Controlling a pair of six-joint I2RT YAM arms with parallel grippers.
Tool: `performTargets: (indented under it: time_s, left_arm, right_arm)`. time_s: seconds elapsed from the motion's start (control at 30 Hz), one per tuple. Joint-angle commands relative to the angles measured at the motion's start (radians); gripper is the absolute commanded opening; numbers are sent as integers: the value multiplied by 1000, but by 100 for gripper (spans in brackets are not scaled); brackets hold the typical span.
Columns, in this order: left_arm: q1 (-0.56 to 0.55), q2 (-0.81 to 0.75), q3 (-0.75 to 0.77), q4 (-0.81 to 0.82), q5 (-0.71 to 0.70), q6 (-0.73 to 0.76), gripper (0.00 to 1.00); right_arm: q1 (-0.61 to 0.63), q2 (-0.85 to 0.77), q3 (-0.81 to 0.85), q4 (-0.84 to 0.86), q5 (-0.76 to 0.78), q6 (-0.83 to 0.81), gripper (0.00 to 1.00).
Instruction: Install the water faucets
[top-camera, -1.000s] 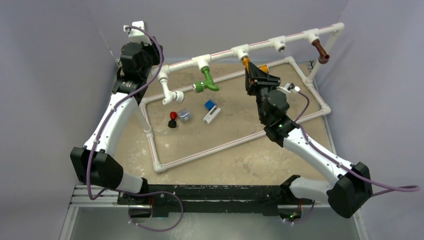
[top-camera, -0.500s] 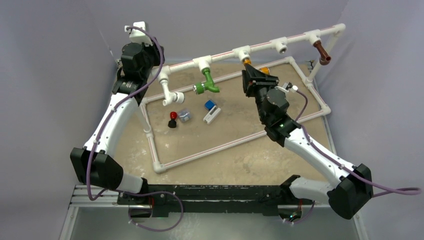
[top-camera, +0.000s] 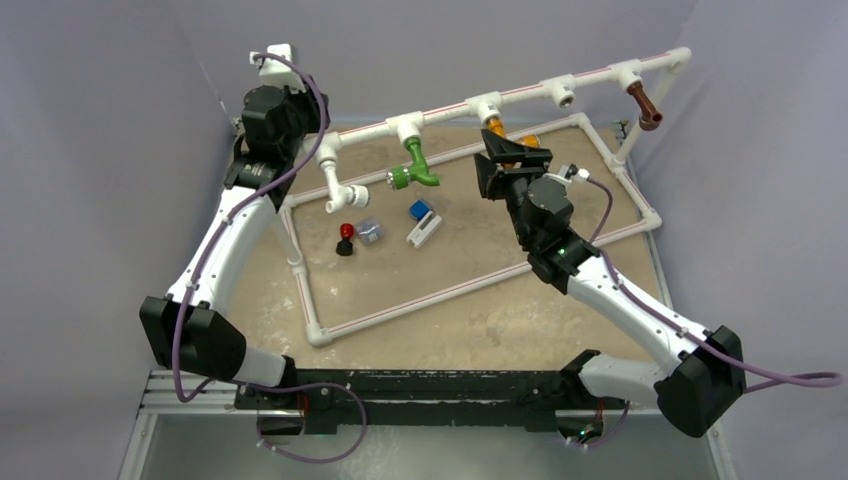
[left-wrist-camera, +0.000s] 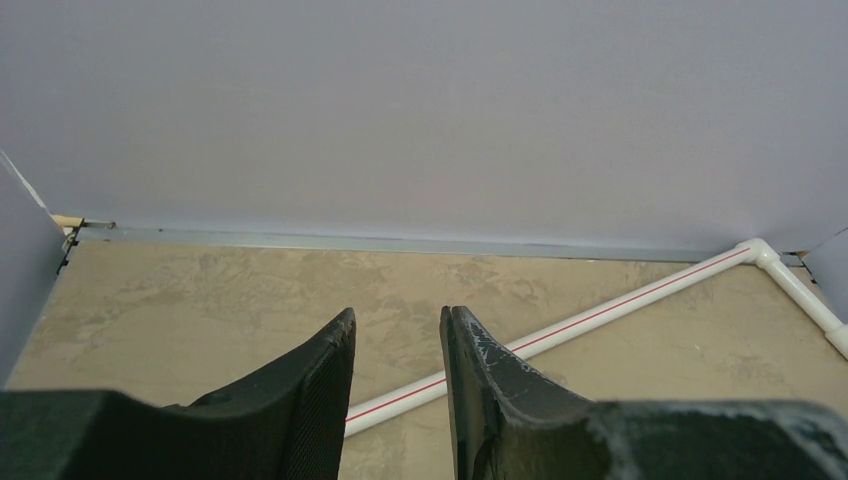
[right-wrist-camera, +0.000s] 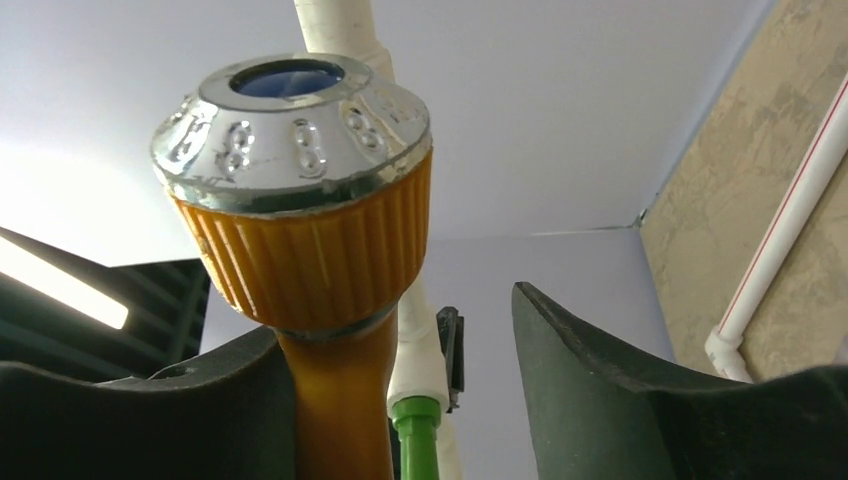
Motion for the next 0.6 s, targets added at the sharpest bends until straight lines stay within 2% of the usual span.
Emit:
performTargets:
  time_s: [0.0,0.17,0.27,0.37,0.57]
  left_arm:
    - [-9,85,-88,-219,30,4,36]
    - [-9,87,-88,-221,29,4,36]
    - [-9,87,-88,-221,28,4,36]
    - [-9,90,-87,-222,26,5,36]
    - [-9,90,-87,-222,25,5,36]
  right_arm:
    - [7,-50,1,15,39,-77,66]
    - [7,-123,-45,70,2,-200,70]
    - [7,-164,-60,45,-32,-245,71]
    - [7,-206,-73,-20,-101,-288,73]
    - [7,-332,-84,-210,-84,-431,82]
